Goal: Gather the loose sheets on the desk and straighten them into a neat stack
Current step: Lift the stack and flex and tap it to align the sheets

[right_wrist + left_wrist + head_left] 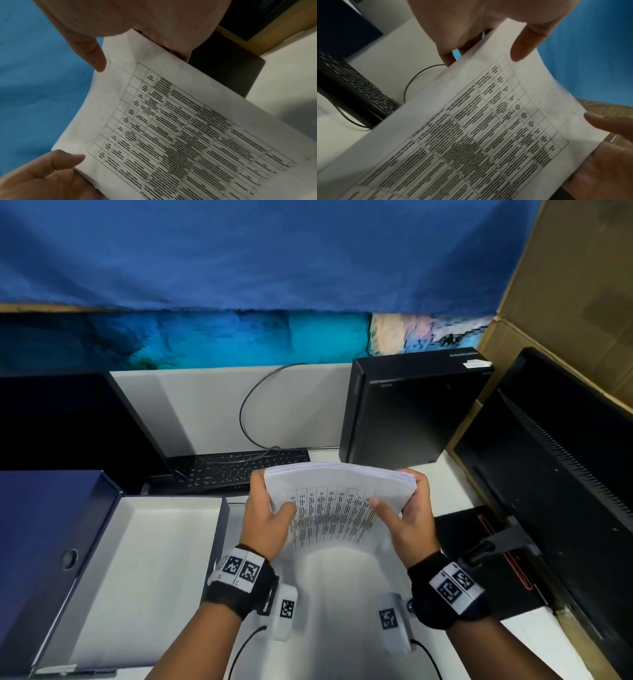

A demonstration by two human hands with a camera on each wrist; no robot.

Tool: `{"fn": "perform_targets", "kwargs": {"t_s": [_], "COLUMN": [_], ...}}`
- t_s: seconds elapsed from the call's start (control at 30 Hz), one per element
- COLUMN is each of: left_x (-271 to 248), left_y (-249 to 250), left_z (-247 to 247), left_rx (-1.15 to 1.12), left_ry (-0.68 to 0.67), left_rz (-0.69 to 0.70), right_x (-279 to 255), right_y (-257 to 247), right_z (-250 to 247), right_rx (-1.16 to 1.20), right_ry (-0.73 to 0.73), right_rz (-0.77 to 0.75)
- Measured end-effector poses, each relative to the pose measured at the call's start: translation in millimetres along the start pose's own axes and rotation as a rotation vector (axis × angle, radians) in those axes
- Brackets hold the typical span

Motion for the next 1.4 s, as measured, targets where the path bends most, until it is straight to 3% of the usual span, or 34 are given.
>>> {"fn": "perform_targets", "kwargs": {"t_s": [0.1, 0.27, 0.43, 0.6, 0.83, 1.03, 1.2, 1.4], "left_x": [6, 6, 7, -11, -14, -13, -31, -32], "left_y": [0, -3, 14, -22, -29, -24, -48, -50], "left_z": [4, 9, 5, 17, 17, 17, 24, 14], "left_rx": [-0.048, -0.043, -0.063, 0.022, 0.072, 0.075, 0.182, 0.150], "left_ry": [0.013, 0.036, 0.086, -0.008, -0.008, 0.012, -0.088, -0.069], "left_rz": [-0.009, -0.022, 0.067, -0.127, -0.145, -0.102, -0.158, -0.201], "right_x": [5, 10, 12, -1, -2, -6, -19, -10], "right_y": [1, -4, -20, 14, 27, 25, 50, 43], "right_z": [2, 11, 12, 20, 20, 20, 22, 14], "right_rx": [0.063, -0.058, -0.090, -0.103, -0.119, -0.067, -0.204, -0.195], "right_ry": [0.051, 0.101, 0.129, 0.011, 0.030, 0.067, 0.043, 0.036], "right_rz": [0.007, -0.004, -0.073, 0.101, 0.179, 0.117, 0.174, 0.182]}}
Point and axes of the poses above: each hand's wrist, its own x-axis towards the middle knuckle, its own z-axis out of the palm, y = z × x, the point moved 4 cm from there along x, towards the middle knuckle, and after that the axes turned 4 degrees about z, right-handed, at the moved point
